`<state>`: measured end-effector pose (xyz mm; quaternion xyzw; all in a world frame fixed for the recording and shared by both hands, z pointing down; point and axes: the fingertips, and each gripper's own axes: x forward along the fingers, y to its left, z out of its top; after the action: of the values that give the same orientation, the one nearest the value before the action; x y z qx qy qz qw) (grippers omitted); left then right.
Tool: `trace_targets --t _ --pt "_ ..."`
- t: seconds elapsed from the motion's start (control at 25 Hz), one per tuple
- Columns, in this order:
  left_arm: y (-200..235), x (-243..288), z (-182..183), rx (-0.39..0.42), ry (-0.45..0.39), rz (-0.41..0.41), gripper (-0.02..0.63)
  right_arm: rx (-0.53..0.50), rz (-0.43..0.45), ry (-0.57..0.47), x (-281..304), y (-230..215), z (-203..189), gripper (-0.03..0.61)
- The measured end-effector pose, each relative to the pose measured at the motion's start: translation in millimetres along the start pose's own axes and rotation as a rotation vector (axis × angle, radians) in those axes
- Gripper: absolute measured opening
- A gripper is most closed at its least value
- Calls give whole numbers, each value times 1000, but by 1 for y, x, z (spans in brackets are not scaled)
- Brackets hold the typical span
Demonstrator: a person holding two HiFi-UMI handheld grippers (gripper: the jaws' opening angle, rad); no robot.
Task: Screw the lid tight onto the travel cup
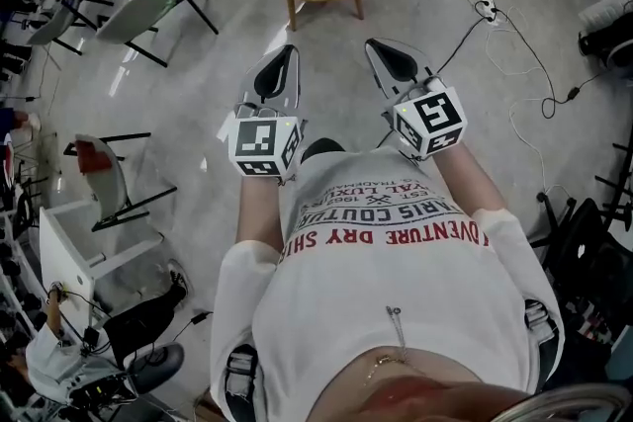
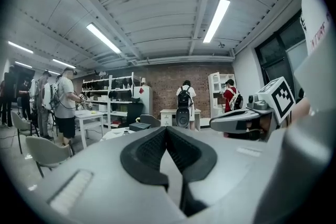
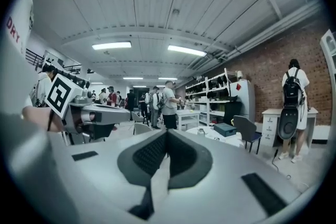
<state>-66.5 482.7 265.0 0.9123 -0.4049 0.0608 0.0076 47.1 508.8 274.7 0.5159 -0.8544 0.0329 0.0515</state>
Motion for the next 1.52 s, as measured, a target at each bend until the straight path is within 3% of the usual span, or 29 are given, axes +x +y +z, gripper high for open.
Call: trace_targets --t 0.28,0.32,0.36,0.4,0.8,1.2,1.32,1.52 --pt "0 33 -12 -39 3 -69 28 31 14 94 20 -30 -26 19" --pt "2 38 -15 -48 6 -79 72 33 12 102 24 -35 -28 59" --pt "4 43 -17 -53 14 -87 160 36 9 107 28 -40 -30 132" --pt "8 48 -20 -53 24 -91 220 39 5 112 34 -45 -31 166" --pt "99 144 -28 -75 58 -80 222 46 -23 139 140 -110 -24 172" --pt "220 286 -41 -82 114 -149 226 28 -64 242 301 -203 -17 172" --pt "246 324 -50 -92 135 -191 264 17 -71 289 342 -226 -22 172" --pt "279 375 -68 -127 154 -218 265 15 -87 377 394 -263 -42 173"
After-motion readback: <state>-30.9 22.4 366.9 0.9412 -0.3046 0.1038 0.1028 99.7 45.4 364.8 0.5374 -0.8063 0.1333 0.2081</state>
